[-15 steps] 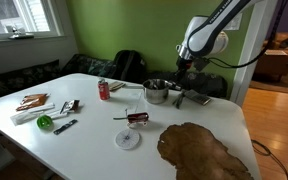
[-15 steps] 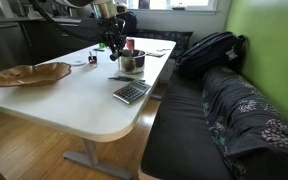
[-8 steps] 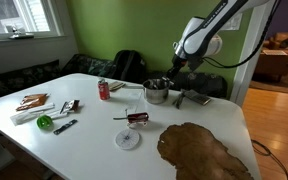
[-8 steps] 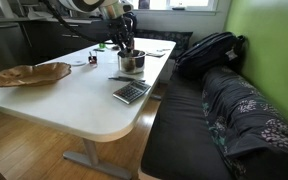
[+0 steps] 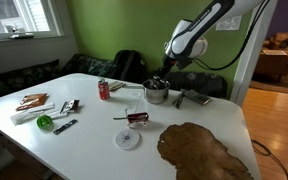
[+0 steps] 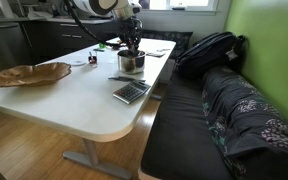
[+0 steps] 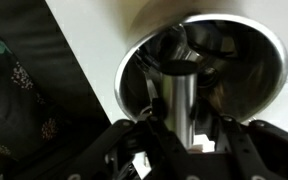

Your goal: Put the silver object in the silver pot

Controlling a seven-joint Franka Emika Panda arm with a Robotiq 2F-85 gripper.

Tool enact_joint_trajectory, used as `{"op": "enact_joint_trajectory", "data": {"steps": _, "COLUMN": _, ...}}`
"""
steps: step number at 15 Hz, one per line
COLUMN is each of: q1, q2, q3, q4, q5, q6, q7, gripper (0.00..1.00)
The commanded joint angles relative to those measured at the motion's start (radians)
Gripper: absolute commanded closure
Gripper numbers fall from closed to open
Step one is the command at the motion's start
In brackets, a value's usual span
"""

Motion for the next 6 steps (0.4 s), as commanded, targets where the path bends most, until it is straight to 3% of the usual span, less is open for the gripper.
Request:
{"op": "enact_joint_trajectory", "data": {"steps": 1, "q1": -0.002, "q2": 0.025, "q3": 0.009, "q4": 0.045, "q5": 0.008, "q6": -0.029, "q7": 0.014, "gripper": 0.26}}
{"op": "enact_joint_trajectory", "data": {"steps": 4, "q1": -0.064, "q2": -0.021, "q3": 0.124, "q4": -0.001, "q5": 0.036, "q6": -0.038, "q7": -0.081, "gripper": 0.03}}
{"op": "enact_joint_trajectory", "data": {"steps": 5, "q1": -0.014, "q2": 0.014, "q3": 0.047, "q4": 0.032, "q5": 0.01, "q6": -0.005, "q7": -0.018, "gripper": 0.0}}
{"op": "enact_joint_trajectory", "data": {"steps": 6, "q1": -0.017, "q2": 0.01, "q3": 0.062, "q4": 0.032, "q5": 0.013, "q6": -0.006, "q7": -0.024, "gripper": 0.13}}
